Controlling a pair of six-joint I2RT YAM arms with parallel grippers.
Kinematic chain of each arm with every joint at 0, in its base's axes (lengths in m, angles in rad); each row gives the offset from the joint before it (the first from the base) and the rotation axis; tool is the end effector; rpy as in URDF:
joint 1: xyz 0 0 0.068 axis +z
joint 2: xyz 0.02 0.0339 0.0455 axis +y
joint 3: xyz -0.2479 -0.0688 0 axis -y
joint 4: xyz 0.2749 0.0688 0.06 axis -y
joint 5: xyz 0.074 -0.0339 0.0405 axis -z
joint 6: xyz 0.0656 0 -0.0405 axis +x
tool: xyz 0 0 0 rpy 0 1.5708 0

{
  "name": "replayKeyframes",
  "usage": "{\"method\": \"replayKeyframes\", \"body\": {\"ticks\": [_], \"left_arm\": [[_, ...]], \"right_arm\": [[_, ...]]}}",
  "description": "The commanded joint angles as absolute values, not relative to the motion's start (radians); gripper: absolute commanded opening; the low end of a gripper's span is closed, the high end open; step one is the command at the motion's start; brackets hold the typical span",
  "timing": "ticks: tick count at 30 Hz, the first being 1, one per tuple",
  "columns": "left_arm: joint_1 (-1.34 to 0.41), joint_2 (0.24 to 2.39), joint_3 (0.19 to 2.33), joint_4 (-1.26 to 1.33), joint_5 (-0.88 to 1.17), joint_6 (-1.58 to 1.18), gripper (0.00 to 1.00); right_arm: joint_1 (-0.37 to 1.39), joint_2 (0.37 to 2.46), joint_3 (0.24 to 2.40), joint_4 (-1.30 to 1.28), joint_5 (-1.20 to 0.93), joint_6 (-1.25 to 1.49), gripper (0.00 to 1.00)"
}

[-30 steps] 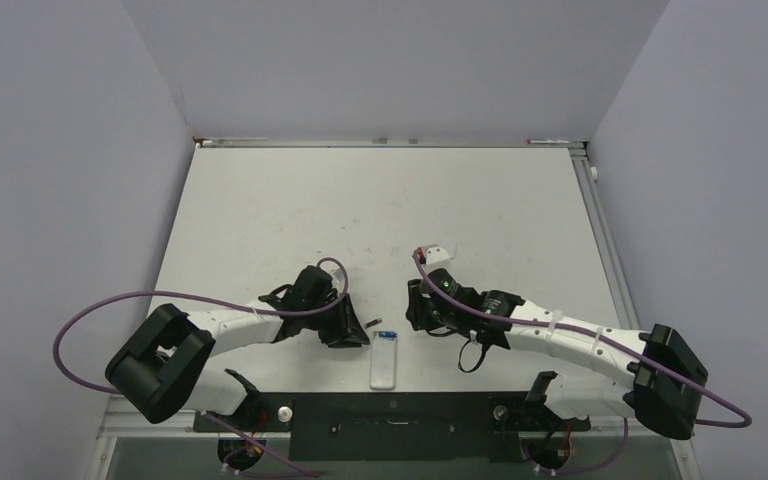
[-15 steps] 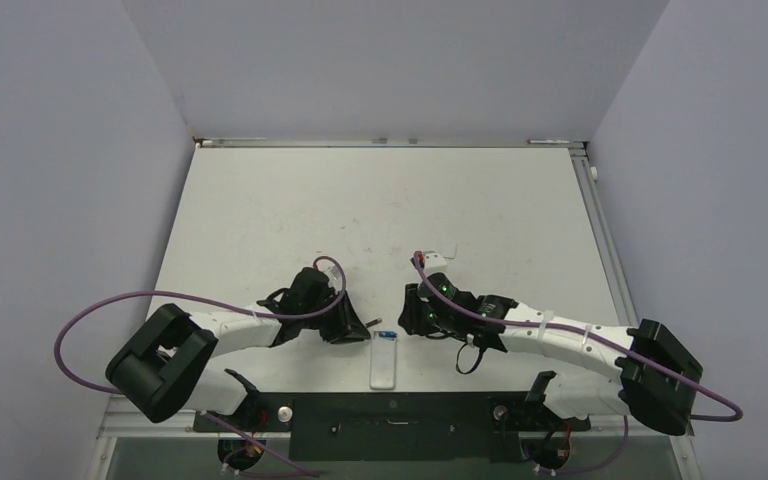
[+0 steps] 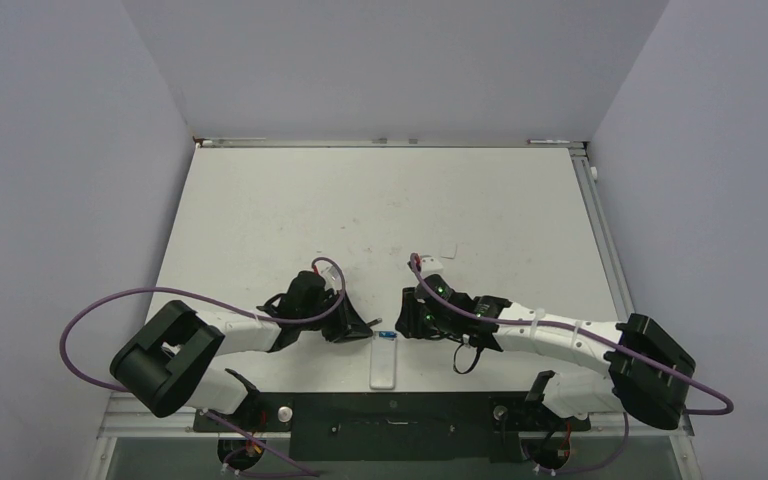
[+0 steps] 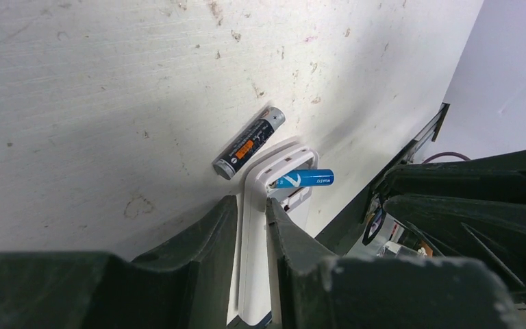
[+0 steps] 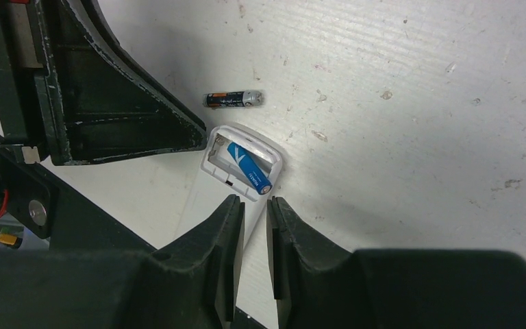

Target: Load the batteries into the remote control

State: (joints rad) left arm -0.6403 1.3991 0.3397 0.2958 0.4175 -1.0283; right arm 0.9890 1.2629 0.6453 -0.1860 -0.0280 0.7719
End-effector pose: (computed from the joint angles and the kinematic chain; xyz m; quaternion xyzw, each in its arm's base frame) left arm 0.1936 -0.1774 0.0547 -0.0936 0.8985 -0.4126 0.1169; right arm 0.1637 0.2522 0.1390 -0.1057 0.9212 0.2968 0.2283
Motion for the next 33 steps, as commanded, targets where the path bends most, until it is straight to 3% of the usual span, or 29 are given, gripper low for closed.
{"method": "replayKeyframes", "body": {"ticks": [1,33], "left_arm": [[-0.637,1.395,0.33,0.391,0.433,-1.035,0.19],[-0.637,1.451,0.266,0.562,0.48,-1.084,0.14]], "right_arm": [[0.992,1.278,0.633,-0.137,-0.036,0.785,0.2],[1.002,1.352,0.623,-0.086,-0.084,0.816,0.19]]}}
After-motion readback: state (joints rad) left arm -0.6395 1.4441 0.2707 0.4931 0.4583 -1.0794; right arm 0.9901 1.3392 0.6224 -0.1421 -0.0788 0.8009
